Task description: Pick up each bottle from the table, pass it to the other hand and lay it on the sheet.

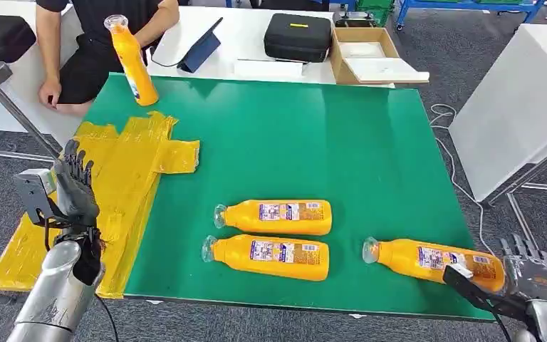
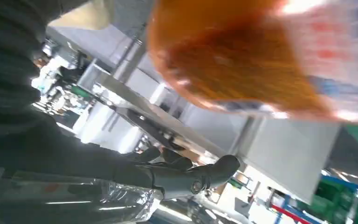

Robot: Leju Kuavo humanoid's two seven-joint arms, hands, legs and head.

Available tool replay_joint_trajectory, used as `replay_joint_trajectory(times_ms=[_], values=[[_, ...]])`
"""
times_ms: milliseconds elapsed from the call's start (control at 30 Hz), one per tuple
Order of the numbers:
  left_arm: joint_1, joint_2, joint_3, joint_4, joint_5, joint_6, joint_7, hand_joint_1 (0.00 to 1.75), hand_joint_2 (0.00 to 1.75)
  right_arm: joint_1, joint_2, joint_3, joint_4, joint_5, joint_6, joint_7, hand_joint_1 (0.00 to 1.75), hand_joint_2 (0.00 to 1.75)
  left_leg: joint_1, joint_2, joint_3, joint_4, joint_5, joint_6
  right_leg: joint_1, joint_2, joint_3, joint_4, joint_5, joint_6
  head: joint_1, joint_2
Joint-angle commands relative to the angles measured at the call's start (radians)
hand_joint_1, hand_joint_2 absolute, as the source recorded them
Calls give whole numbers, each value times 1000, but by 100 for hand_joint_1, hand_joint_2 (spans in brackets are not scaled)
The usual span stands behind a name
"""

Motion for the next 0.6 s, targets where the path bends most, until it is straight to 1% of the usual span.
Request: replay_joint_trajectory(times_ms=[33, 133, 167, 233, 267, 300, 333, 600], values=[[-96, -13, -12, 123, 0, -4, -1, 0, 0, -63, -2, 128, 103, -1, 4, -2, 0, 175, 1, 0, 2, -1, 0, -3, 1, -1, 3, -1, 0, -1, 0, 0], [-113, -17, -21, 150, 0, -4, -7, 0, 0, -90, -20, 173, 138, -1, -8, 16, 0, 175, 0, 1, 4, -1, -1, -3, 0, 0, 4, -1, -1, -1, 0, 0], [-116, -19, -22, 156, 0, -3, -10, 0, 0, -103, -20, 181, 150, -1, -13, 14, 0, 175, 1, 1, 2, 0, -1, -2, 1, 0, 3, -1, 0, 0, 0, 0], [-121, -24, -27, 162, 1, -4, -15, 0, 0, -132, -19, 196, 180, -1, -19, 7, 0, 175, -1, 1, 5, -1, -1, -4, -1, 0, 5, -1, -1, -1, 0, 0], [-124, -27, -29, 162, 1, -5, -16, 0, 0, -138, -17, 199, 185, -1, -18, 6, 0, 175, 0, 1, 3, -1, 0, -2, 0, 0, 3, -1, 0, 0, 0, 0], [-130, -30, -32, 163, 1, -4, -16, 0, 0, -141, -17, 203, 192, -1, -18, 4, 0, 175, 0, 1, 5, -1, -1, -4, 0, 0, 4, -1, 0, -1, 0, 0], [-139, -33, -36, 169, -1, 2, -16, 0, 0, -144, -17, 212, 207, -1, -19, -4, 0, 175, 0, 0, 3, -1, 0, -3, 0, 0, 3, -1, 0, -1, 0, 0], [-161, -41, -43, 187, -4, 5, -15, 0, 0, -182, -23, 238, 329, -3, -30, -13, 0, 175, 0, -1, 3, -1, -1, -3, 0, -1, 4, -1, 0, 0, 0, 0]])
